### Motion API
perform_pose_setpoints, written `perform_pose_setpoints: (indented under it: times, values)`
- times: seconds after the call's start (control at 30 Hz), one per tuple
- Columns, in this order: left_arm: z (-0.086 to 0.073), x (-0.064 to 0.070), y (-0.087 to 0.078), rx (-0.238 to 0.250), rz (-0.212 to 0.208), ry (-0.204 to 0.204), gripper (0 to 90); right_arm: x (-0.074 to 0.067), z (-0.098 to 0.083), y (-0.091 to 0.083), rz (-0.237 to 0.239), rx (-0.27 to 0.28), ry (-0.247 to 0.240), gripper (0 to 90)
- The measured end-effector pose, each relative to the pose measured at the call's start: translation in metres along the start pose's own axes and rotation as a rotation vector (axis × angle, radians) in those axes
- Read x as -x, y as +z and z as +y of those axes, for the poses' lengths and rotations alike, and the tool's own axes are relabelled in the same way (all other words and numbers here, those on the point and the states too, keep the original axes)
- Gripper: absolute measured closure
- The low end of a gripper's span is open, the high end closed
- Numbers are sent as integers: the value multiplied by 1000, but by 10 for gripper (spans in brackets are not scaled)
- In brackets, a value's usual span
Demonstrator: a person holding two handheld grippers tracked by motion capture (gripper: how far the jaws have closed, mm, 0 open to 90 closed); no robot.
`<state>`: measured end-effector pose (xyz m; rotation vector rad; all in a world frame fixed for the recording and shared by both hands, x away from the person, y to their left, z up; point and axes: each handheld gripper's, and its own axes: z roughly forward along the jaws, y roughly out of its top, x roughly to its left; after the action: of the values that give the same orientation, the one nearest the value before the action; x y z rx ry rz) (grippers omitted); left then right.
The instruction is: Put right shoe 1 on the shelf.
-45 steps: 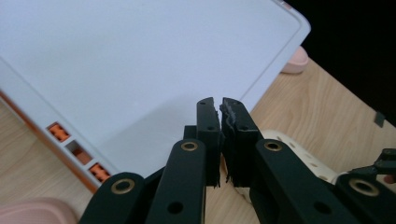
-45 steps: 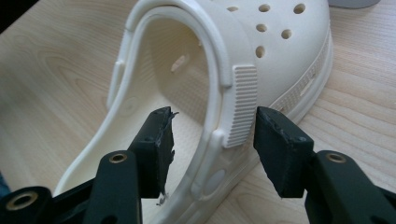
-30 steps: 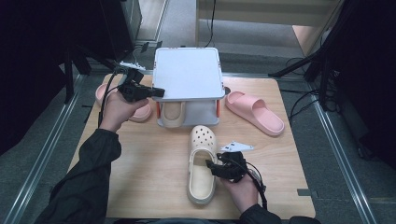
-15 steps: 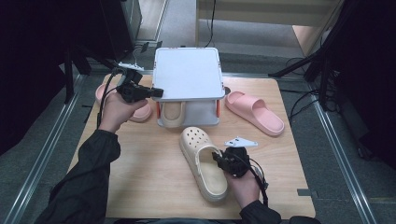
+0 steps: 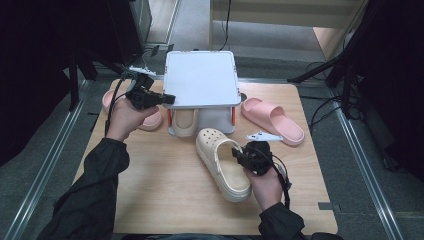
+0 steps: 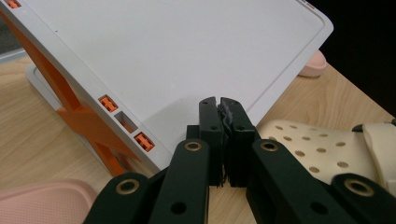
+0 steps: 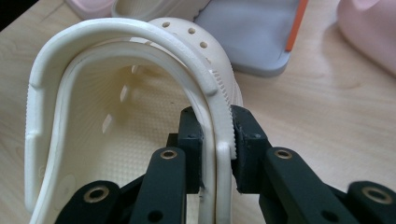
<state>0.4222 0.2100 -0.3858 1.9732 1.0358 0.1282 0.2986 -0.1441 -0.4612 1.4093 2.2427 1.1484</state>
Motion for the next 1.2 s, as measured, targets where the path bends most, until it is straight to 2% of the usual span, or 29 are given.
perform_pose_setpoints:
  times: [0.3,0.53,0.7,0.87,1.03,1.2]
  values:
    - [-1,-1,0,4,-11,-3,880,9,33,6,-39,25,-10,771]
    - [-1,-2,0,5,-14,-1,882,15,53,23,-69,6,-6,770]
    - [-1,-3,0,6,-20,-1,883,20,59,39,-91,3,19,769]
    - [-2,-4,0,10,-32,-14,884,18,62,52,-111,26,35,766]
    - [-2,-4,0,10,-34,-9,884,15,65,65,-151,21,37,762]
    - [-2,-5,0,12,-35,-14,885,15,63,76,-148,18,55,757]
